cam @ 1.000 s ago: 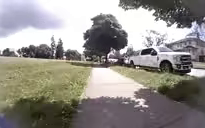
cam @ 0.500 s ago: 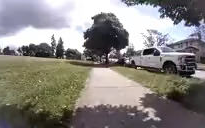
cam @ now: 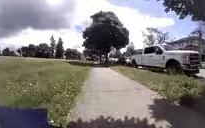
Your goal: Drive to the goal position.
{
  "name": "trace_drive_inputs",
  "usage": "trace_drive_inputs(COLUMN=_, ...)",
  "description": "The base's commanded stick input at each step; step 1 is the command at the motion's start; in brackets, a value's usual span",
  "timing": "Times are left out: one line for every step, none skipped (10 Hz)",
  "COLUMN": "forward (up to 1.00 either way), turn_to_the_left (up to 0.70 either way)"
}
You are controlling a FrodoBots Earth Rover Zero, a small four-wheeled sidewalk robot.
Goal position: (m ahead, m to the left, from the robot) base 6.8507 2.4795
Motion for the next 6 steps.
trace_drive_inputs(forward=0.70, turn_to_the_left=0.00)
trace_drive_inputs(forward=0.70, turn_to_the_left=0.00)
trace_drive_inputs(forward=0.70, turn_to_the_left=0.00)
trace_drive_inputs(forward=0.70, turn_to_the_left=0.00)
trace_drive_inputs(forward=0.70, turn_to_the_left=0.00)
trace_drive_inputs(forward=0.70, turn_to_the_left=0.00)
